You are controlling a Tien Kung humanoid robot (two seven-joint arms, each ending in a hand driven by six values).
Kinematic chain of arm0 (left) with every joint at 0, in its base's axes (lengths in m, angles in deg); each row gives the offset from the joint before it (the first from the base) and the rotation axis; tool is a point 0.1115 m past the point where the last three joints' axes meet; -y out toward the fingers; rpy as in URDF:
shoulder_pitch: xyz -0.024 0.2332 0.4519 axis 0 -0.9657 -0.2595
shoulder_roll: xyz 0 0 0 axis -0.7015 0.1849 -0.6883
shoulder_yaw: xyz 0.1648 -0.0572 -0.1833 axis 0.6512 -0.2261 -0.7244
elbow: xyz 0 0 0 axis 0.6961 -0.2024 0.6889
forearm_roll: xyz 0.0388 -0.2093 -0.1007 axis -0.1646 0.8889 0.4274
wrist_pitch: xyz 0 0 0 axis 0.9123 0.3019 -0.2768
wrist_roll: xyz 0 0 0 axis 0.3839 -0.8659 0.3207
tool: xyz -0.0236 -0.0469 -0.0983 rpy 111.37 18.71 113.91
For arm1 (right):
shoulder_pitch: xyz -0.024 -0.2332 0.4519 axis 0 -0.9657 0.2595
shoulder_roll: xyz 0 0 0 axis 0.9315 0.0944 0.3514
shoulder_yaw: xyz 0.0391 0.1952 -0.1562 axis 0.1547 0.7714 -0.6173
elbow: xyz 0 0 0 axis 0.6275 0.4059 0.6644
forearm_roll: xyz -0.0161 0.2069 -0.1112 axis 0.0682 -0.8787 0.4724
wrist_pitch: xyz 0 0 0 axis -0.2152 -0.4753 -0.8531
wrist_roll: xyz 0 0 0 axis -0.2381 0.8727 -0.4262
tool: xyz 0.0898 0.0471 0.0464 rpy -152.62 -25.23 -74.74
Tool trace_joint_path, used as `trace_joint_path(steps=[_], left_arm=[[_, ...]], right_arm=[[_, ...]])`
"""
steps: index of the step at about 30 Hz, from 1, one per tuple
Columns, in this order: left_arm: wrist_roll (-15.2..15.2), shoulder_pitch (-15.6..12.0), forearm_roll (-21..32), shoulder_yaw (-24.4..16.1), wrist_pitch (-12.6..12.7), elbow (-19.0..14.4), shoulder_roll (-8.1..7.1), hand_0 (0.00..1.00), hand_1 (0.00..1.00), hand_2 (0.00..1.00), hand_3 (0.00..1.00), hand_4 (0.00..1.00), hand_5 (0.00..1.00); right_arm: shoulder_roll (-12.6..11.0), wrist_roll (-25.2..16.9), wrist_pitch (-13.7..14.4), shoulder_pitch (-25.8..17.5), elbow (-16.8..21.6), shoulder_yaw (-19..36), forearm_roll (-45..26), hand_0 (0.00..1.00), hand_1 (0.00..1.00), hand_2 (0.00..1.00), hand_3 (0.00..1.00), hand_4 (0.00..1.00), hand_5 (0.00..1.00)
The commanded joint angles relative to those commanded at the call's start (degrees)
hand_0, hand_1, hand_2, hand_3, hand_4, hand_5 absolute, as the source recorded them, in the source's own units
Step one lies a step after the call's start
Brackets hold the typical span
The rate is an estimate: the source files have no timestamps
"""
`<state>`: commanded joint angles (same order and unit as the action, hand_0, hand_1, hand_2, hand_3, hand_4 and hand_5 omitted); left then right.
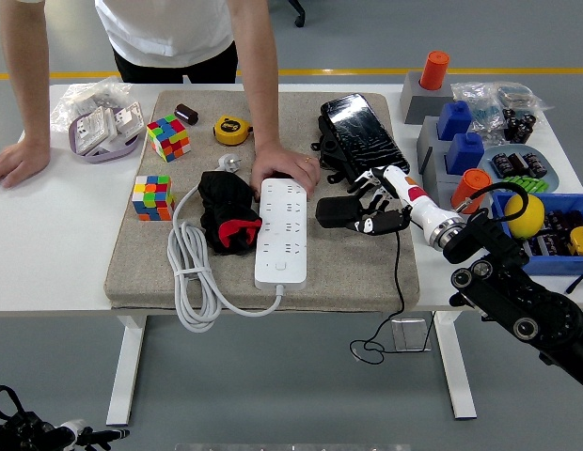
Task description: Pull the plug out and thorw away
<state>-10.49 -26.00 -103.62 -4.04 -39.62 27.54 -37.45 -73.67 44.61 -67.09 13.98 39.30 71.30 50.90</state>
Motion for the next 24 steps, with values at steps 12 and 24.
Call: trace_joint_path(steps=[12,24], left_arm=[[0.12,0.09,0.32,0.12,0.05,-0.01,0.02,0.533,0.663,0.690,0.652,0.819,0.700],[0.19,0.04,0.56,0.22,0.10,0.02,0.05,0.533,0.663,0.690,0.652,0.820,0.700]], right_arm=[[0.03,0.22,-4.86,0.05,2.22,1.83,0.66,0.665,0.654,0.675,0.747,0.998,0.230],[-1.09,0.84,-6.05,-1.60,8.00,4.09,1.62,0.764,0.710,0.721,0.769,0.998,0.323]])
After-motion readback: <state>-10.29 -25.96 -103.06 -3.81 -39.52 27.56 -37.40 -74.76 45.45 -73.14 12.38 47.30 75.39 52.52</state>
